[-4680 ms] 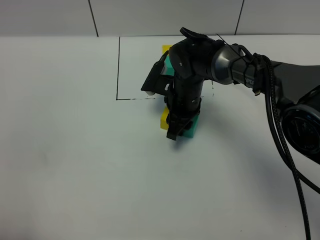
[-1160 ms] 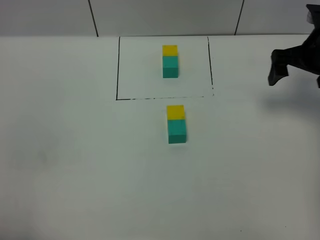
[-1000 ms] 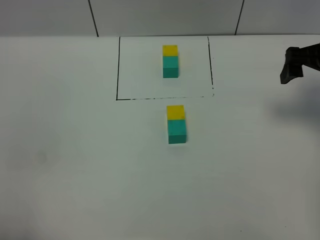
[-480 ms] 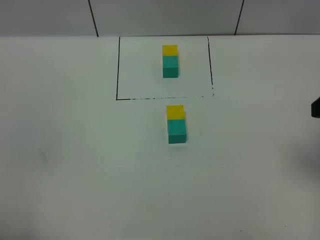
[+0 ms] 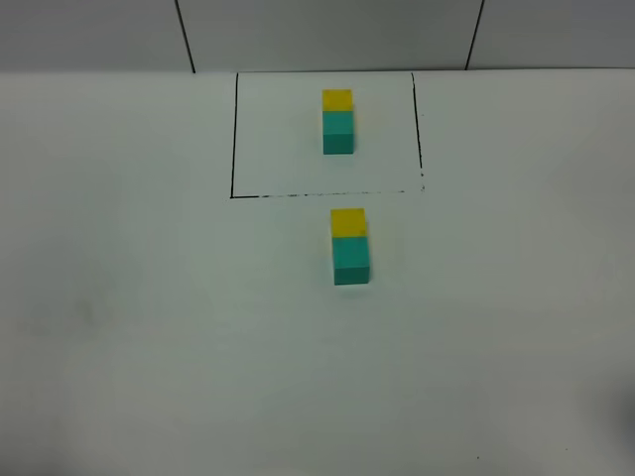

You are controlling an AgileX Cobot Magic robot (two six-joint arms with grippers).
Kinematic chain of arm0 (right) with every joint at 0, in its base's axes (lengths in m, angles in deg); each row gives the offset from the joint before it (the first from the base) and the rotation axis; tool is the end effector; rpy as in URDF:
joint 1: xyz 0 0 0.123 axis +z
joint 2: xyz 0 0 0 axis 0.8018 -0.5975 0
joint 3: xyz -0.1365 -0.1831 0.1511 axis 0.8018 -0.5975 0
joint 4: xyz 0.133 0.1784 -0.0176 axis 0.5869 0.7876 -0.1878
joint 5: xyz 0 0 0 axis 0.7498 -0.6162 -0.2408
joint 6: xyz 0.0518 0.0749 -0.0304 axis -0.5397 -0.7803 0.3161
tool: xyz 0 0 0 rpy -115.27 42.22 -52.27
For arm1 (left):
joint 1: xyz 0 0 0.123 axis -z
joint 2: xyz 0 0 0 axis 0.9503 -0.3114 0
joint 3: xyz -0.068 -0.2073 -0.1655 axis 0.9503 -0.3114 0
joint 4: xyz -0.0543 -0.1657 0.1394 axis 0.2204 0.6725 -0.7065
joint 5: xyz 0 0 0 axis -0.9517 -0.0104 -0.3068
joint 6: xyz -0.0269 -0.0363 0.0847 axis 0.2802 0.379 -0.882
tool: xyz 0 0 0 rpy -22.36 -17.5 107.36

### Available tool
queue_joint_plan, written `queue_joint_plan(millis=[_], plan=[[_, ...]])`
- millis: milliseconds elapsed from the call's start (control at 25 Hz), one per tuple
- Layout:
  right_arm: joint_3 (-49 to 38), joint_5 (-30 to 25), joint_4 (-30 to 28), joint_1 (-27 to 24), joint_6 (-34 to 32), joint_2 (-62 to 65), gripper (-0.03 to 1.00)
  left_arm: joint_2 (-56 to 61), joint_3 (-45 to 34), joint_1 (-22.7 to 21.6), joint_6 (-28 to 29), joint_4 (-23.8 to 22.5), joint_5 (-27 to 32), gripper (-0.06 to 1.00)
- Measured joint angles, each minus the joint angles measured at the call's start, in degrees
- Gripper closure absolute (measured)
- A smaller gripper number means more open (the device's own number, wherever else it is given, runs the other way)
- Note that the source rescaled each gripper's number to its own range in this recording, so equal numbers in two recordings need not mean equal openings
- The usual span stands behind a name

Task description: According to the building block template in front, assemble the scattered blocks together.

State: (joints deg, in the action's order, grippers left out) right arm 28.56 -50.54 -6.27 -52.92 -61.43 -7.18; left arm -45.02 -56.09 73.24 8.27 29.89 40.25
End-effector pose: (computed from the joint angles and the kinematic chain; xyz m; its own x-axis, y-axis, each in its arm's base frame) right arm 0.0701 0.0117 0.2958 -0.7433 0.0987 -0.6617 -0.0083 0.9876 0.1567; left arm -0.0151 -0.0057 0.2621 -0.4428 -0.0002 -0.8966 0.0763 0.9964 -0.0379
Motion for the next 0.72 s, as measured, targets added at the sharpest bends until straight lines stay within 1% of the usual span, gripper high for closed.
queue_joint_plan(millis=[160, 400, 520, 720], plan=[[-3.5, -1.0, 0.0, 0.0, -0.5, 6.9, -0.03, 0.0, 0.0, 0.0, 0.0, 0.0, 0.0, 0.28], [-8.7, -1.1, -0.8, 0.0, -0.6, 15.3, -0.01, 0.0, 0.0, 0.0, 0.0, 0.0, 0.0, 0.28], [-9.5, -1.7, -1.4, 0.0, -0.4, 18.2, 0.00, 0.0, 0.0, 0.0, 0.0, 0.0, 0.0, 0.28], [-9.6, -1.7, -1.9, 0.0, -0.4, 22.7, 0.05, 0.0, 0.0, 0.0, 0.0, 0.0, 0.0, 0.28]])
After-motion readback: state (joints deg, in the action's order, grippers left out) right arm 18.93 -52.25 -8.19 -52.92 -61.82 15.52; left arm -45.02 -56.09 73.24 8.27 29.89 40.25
